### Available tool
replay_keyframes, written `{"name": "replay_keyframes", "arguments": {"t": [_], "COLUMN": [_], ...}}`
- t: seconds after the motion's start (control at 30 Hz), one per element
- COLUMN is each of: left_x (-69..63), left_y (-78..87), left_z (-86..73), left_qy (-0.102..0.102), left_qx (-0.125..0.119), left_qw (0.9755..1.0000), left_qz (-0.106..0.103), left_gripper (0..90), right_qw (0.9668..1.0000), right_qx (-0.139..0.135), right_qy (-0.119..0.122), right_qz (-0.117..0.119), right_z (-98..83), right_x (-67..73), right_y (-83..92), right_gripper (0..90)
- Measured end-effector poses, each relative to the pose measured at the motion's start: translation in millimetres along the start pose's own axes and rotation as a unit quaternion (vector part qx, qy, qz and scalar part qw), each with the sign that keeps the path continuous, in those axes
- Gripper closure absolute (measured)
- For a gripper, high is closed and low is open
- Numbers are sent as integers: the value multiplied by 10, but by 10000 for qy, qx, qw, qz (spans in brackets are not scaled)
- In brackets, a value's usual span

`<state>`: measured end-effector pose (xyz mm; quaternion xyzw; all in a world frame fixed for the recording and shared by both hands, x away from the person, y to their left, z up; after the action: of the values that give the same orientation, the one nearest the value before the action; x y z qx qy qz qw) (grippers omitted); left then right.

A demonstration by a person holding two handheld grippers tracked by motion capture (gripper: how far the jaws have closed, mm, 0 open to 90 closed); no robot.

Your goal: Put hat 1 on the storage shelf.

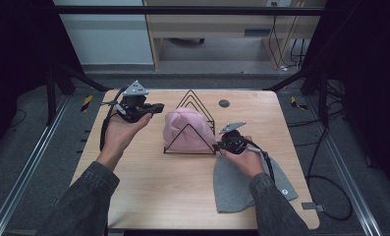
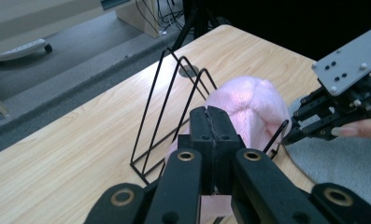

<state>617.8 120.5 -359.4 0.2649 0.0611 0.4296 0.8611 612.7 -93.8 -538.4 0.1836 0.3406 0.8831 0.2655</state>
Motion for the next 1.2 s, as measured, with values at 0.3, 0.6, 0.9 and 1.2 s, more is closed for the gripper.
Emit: {"name": "replay_keyframes", "arguments": {"t": [0.3,0.6,0.9,1.2], "left_x": [42,111,58,-167], "left_y": [16,43,6,74], "left_z": [-209,-735,-1559,-1928], "left_qy": [42,190,419,436], "left_qx": [201,417,807,1221], "left_qw": [9995,9963,9925,9905], "left_qz": [243,727,822,464], "left_gripper": [858,496,220,75], "right_qw": [9999,9969,9918,9874], "right_qx": [68,20,187,547], "right_qy": [-46,-282,-758,-1120], "right_qz": [-145,-733,-1010,-973], "right_z": [-41,-225,-516,-788], "right_x": [-2,-291,-567,-687], "right_y": [206,683,963,966], "right_gripper": [485,275,221,367]}}
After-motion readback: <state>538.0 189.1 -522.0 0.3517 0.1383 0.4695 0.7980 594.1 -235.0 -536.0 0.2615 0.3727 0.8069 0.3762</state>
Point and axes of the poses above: each handheld gripper's, and its own axes: y roughly backward along the jaws, z roughly out of its top, x roughly to its left, the point moved 10 cm from there along -y, roughly forward along the jaws, and after that the axes turned 10 degrees about z, right-handed, at the moved point
